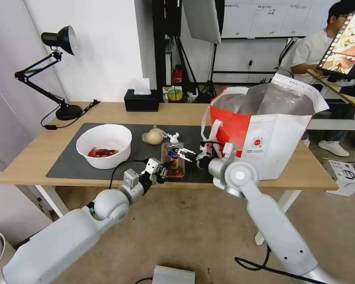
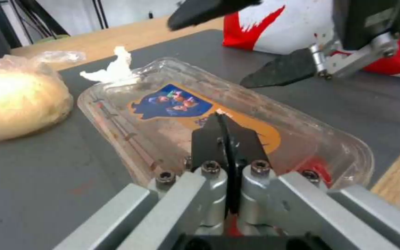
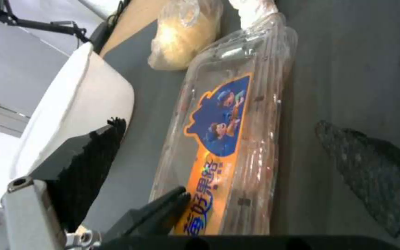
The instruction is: Pick up the trash from the table and place it into the takeout bag.
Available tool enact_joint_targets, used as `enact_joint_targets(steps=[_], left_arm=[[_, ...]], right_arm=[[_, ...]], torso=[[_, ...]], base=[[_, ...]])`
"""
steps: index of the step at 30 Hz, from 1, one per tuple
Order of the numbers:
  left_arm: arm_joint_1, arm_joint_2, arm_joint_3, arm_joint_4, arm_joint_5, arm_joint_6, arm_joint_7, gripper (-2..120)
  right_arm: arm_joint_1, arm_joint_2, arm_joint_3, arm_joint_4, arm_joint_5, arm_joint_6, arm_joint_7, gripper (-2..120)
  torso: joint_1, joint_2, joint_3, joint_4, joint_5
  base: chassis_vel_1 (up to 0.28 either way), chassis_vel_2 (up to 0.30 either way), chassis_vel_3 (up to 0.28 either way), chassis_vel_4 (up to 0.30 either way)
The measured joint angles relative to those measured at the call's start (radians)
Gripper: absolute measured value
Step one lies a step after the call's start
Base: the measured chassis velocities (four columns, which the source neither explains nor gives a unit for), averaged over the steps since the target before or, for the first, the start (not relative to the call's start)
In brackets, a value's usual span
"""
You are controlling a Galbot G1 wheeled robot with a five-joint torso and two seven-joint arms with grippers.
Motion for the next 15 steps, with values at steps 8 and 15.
enact_joint_targets(steps=[8,15], left_arm=[[-0.009,0.000,0.003,-0.001,-0.004,-0.002,0.000,0],[-0.008,0.000,0.004,-0.001,-0.005,-0.004,0.001,0]], right_arm=[[0.027,0.021,-0.023,-0.028,0.000,-0.015,0.026,100],[0.038,0.047,-0.033,-0.053,-0.003,-0.019,0.037,100]], torso=[[0.000,0.000,0.000,-0.0001,0.0000],[0.000,0.000,0.000,0.0000,0.0000]], base=[[0.000,0.000,0.000,0.000],[0.000,0.000,0.000,0.000]])
